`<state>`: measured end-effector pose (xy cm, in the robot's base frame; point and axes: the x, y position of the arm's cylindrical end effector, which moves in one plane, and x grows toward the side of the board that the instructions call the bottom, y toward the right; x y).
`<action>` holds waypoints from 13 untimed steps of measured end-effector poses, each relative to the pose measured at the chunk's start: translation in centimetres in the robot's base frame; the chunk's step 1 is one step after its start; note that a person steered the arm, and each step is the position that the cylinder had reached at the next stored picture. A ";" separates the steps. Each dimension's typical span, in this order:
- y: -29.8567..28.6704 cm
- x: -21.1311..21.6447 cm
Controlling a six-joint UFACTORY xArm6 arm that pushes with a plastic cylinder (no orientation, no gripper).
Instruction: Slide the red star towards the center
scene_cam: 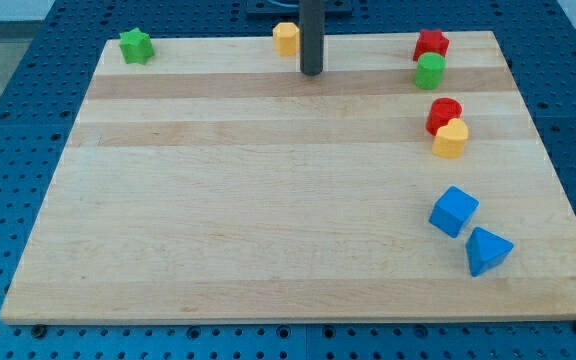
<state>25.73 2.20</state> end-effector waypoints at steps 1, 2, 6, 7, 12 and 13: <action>2.1 -2.2; 3.9 -3.1; 12.5 -6.5; 14.2 -6.5; 22.8 -5.8; 22.9 -5.5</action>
<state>20.27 25.14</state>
